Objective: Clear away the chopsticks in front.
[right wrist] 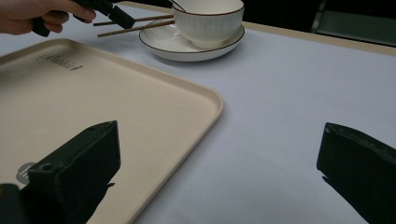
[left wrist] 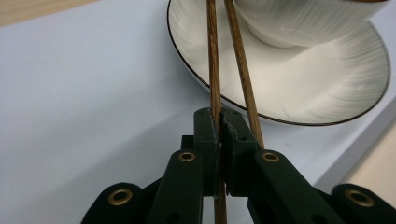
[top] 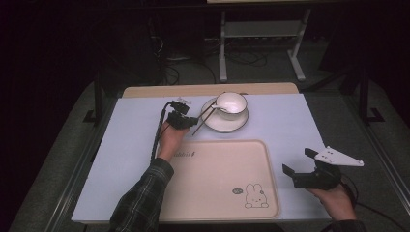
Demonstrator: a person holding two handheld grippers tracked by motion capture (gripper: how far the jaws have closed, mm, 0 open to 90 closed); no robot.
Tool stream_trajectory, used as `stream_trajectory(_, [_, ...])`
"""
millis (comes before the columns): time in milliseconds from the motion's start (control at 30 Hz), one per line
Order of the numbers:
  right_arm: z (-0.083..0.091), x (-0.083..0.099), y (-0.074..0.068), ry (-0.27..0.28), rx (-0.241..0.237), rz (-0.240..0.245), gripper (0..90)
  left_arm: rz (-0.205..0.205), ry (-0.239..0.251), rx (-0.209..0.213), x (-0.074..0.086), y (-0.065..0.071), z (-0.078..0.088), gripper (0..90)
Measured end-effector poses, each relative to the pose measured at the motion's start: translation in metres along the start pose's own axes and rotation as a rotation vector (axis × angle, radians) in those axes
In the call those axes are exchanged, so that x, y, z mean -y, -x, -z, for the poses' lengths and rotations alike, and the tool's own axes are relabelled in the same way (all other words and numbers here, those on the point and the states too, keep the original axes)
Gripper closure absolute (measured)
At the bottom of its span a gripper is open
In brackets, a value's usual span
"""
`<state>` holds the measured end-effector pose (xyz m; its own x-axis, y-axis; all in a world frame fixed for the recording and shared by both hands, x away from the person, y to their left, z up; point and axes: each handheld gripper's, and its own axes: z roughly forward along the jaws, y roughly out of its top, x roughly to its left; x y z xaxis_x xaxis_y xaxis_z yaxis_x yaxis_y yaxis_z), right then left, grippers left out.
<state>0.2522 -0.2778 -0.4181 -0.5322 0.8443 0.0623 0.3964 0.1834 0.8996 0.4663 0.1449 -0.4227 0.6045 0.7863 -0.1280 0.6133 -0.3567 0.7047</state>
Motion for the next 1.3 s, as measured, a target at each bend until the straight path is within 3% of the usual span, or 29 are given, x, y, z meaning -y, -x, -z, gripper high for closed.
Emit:
stream_trajectory(367, [0.000,0.000,0.000,-0.002,0.000,0.001,0.0,-0.005,0.035,0.014,0.010,-0.010,0.035,84.9])
stream_trajectory(667, [-0.001,0.000,-0.002,-0.004,-0.002,0.006,0.0,0.002,0.063,0.021,0.038,-0.022,0.075,85.1])
stream_trajectory(833, [-0.001,0.000,-0.002,-0.007,0.000,0.007,0.0,0.007,0.071,0.030,0.052,-0.025,0.089,85.1])
stream_trajectory(1300, [-0.001,0.000,-0.003,-0.011,0.000,0.013,0.0,-0.023,0.082,0.071,0.100,0.000,0.145,85.0])
